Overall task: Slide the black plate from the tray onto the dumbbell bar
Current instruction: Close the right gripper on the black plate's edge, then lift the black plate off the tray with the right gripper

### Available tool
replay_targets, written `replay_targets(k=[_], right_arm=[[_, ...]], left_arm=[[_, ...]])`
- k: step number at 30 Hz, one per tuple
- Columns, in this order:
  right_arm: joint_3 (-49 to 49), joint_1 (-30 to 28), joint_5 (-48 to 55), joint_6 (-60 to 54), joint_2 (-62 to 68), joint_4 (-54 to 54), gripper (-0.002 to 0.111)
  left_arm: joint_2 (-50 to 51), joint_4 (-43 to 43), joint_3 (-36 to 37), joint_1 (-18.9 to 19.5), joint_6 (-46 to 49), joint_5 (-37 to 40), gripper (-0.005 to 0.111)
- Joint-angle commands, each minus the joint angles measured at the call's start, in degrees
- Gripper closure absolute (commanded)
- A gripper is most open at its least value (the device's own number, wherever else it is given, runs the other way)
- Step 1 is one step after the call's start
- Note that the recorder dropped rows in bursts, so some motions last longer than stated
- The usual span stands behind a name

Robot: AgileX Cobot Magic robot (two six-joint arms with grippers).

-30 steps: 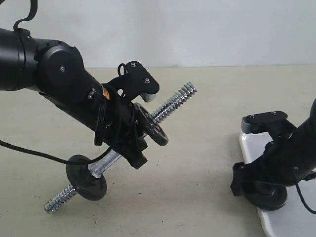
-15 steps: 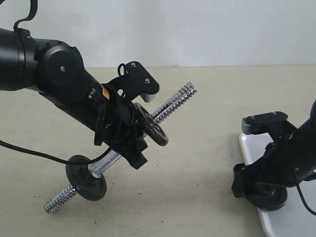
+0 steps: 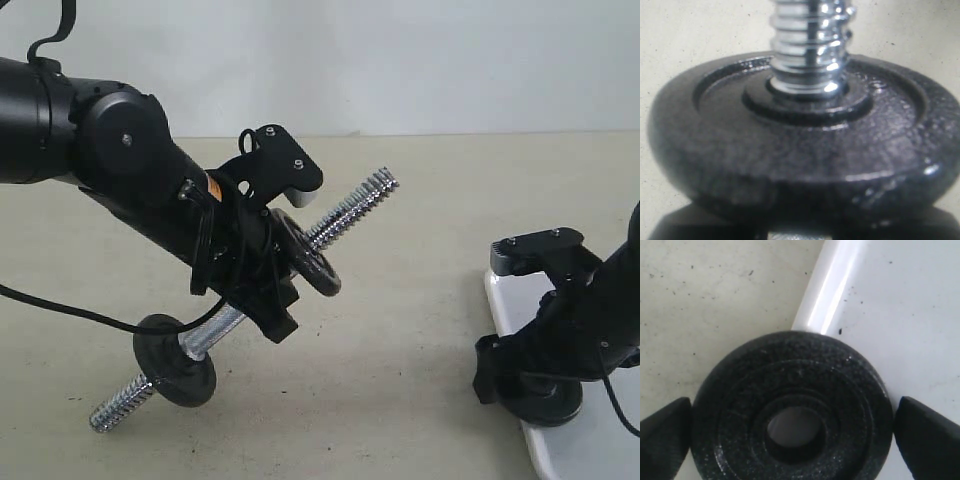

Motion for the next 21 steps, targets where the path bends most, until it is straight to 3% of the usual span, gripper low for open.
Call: replay_targets(k=[1,3,5,10,16,21], right_arm=[[2.78,0.02,6.75,2.15,2.95,0.5,0.005],[2.78,0.02,6.75,2.15,2.95,0.5,0.013],[2.78,0.02,6.87,2.15,2.95,0.5,0.031],[2.78,0.02,8.27,2.33,3.05,0.5,0.108],[2.78,0.02,10.41,2.24,3.05,1.05,0.106],[2.78,0.02,6.11,2.1,3.05,1.06,0.106]], left_arm=[[-3.43,-1.62,-1.47,-0.03,0.26,-4.31,0.102],[-3.43,-1.62,-1.47,-0.03,0.26,-4.31,0.102],[-3.43,-1.74,-1.47,-0.03,0.26,-4.3,0.102],[-3.43,-1.74,-1.47,-0.03,0.26,-4.3,0.102],[-3.43,-2.68,-1.47,-0.03,0.26,-4.3,0.102],[-3.43,-2.66,-1.47,-0.03,0.26,-4.16,0.102]])
